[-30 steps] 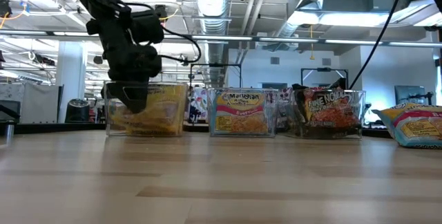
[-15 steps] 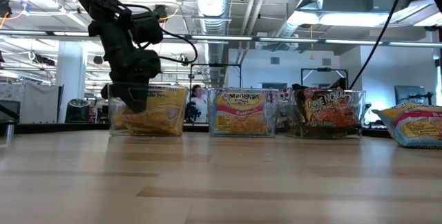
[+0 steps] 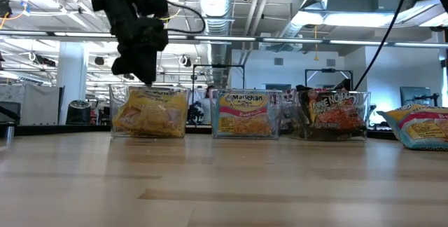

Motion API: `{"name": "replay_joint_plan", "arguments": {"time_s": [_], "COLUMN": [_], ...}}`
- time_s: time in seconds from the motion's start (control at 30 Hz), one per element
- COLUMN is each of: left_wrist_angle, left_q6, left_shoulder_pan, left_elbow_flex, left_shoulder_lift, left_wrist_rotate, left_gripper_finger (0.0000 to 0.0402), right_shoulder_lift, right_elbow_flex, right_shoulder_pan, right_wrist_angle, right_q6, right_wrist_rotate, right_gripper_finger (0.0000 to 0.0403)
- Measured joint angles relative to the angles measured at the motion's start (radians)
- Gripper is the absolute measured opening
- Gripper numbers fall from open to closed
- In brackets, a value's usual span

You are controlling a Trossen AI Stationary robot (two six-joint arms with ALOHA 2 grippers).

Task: Sort Maruchan noodles
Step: Put the yellow noodle pack into the left transparent bin, then adjust the left transparent bin

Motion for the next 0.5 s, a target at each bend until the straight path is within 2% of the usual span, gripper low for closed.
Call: {"name": "replay_joint_plan", "arguments": {"time_s": [0.3, 0.5], "left_wrist_angle": [-0.003, 0.006], "left_q6": [-0.041, -0.051], "left_shoulder_pan": [-0.156, -0.224], "left_elbow_flex": [-0.002, -0.003], "left_shoulder_lift": [-0.027, -0.021], "left_wrist_rotate": [-0.006, -0.111], "left_gripper_finger": [0.0072, 0.0072], "right_shoulder_lift": [0.000, 0.000], "right_elbow_flex": [0.000, 0.000], "right_shoulder_pan": [0.000, 0.000], "right_wrist_angle": [0.000, 0.001], "right_q6": [0.000, 0.000], "right_wrist_rotate": [0.000, 0.000], "right_gripper_finger": [0.0159, 0.0159]}}
